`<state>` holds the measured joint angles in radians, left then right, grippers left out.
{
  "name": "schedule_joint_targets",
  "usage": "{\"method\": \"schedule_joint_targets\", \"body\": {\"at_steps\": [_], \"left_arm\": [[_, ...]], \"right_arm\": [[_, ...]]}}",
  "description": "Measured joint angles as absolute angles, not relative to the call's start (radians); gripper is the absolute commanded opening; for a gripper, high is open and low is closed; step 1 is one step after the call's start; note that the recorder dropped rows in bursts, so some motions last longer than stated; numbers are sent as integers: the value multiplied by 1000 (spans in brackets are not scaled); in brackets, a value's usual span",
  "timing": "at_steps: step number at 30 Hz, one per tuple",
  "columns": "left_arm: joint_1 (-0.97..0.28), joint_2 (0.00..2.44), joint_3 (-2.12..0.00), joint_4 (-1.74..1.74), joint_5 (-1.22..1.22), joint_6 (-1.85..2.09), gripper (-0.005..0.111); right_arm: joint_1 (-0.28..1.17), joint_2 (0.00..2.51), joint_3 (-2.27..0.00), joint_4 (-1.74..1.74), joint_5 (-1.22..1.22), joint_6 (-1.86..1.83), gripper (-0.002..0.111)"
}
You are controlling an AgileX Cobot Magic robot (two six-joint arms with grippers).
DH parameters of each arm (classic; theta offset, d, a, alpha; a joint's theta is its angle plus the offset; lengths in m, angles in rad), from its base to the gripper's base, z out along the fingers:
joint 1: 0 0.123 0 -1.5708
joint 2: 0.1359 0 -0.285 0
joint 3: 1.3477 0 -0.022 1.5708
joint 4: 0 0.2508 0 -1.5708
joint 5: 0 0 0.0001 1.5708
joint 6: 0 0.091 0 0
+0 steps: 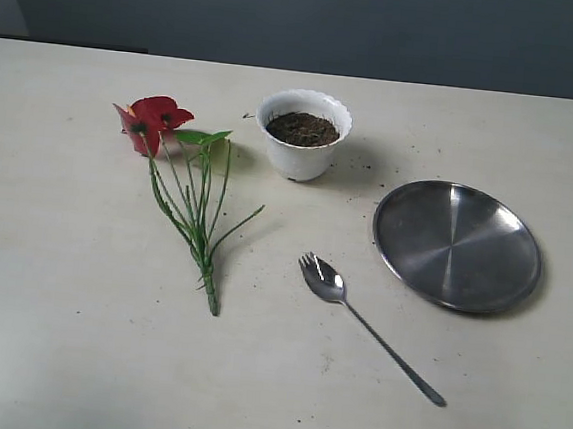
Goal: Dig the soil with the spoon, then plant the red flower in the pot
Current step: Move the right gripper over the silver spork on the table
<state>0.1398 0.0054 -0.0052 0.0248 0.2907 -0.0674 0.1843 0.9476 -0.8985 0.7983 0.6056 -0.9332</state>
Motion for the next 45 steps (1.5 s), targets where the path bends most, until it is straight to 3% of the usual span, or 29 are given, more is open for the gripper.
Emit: {"method": "schedule_joint_targets", "body": {"at_steps": [35, 45], "left_arm": [[140, 5, -5, 25, 291, -67, 0], [140, 5, -5, 25, 291, -67, 0]], "right_arm": [[453, 1338, -898, 702, 559, -935, -1], [494, 1448, -898, 566, 560, -738, -1]]}}
